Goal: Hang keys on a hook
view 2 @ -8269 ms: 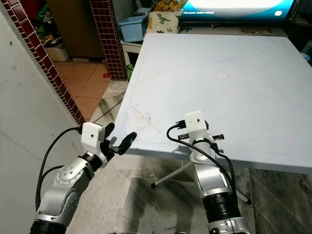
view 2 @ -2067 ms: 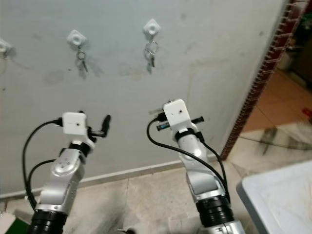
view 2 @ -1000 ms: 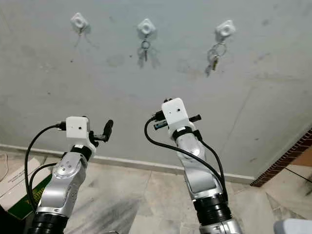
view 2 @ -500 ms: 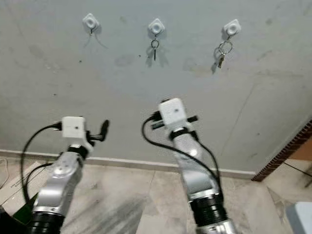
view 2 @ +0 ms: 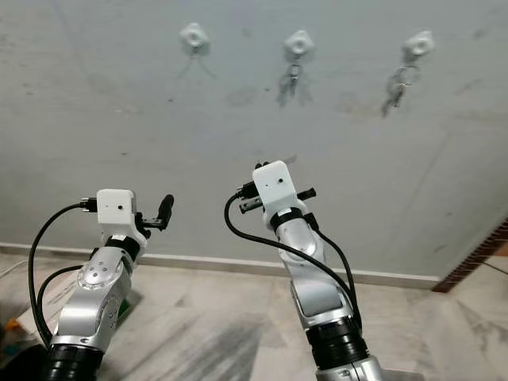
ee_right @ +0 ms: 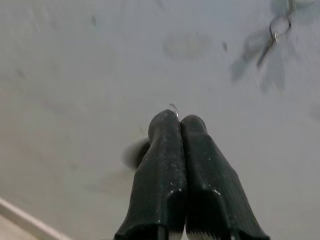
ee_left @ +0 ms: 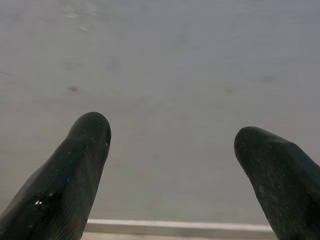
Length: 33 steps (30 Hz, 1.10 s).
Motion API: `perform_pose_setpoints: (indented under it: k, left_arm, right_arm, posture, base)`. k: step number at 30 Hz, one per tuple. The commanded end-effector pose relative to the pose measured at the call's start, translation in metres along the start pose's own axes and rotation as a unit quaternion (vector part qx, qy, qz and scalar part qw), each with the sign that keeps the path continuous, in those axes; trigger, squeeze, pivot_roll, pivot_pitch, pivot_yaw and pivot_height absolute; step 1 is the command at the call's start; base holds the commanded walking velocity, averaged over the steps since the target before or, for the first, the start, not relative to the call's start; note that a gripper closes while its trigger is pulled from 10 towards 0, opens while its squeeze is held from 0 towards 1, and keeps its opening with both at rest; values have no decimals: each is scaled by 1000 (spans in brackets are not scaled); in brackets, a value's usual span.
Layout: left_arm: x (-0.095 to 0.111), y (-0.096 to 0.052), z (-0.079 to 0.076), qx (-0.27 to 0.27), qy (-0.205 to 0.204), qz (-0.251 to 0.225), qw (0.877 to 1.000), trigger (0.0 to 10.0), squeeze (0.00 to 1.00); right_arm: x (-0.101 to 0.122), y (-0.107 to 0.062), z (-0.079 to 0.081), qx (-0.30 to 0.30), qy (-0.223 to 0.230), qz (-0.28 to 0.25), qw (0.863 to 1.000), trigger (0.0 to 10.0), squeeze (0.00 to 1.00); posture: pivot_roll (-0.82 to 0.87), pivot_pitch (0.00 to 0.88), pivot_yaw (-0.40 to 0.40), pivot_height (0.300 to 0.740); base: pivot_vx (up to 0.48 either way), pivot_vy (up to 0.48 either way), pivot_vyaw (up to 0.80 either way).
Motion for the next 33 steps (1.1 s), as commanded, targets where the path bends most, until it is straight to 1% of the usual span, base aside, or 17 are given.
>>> perform_pose_setpoints:
  k: [1,8,20,22,28,29,33]
  left_arm:
    - [2,0,6,4,8,0,1000,10000,0]
    - [0,1,7,8,7,3,1000,10000,0]
    - [8,0,2,0,25,-22,999,10000,0]
    - [10,0,1,-3,19,-33,999,10000,0]
    - [11,1,2,-4,14,-33,999,10000,0]
    - [11,0,-3,-25,0,-33,999,10000,0]
    - [11,-3,-10,-42,-9,-37,998,10000,0]
  right_arm:
    - [12,2,1,-1,7,-19,1000,10000,0]
    - [13,3,1,-1,7,-19,1000,10000,0]
    - [14,4,1,-1,5,-22,1000,10000,0]
    - [14,4,0,-2,5,-22,1000,10000,0]
    - [14,5,0,-3,6,-21,1000,10000,0]
    - [14,5,0,-3,8,-21,1000,10000,0]
    - [16,6,1,-1,5,-24,1000,10000,0]
  posture:
    - [-22,53,20,740]
    - [-23,54,19,740]
    - [-24,47,16,740]
    - [-24,46,15,740]
    - [-25,43,14,740]
    - [-26,42,13,740]
    - [-25,41,13,740]
  base:
    - [0,480,0]
    - [0,461,0]
    - [0,0,0]
    - [0,0,0]
    - [0,0,0]
    - [0,0,0]
    - [213,0,0]
Point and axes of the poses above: a point about 5 cm out from each wrist's last joint towards the gripper, its own y axis pointing out of the wrist towards the gripper, its own x axis along the axis of the wrist's last joint, z = x × y, the point moved 6 cm from there along y, pointing out of the wrist towards the gripper, and after that the axes turned 2 degrees about y, right-handed, at the moved point
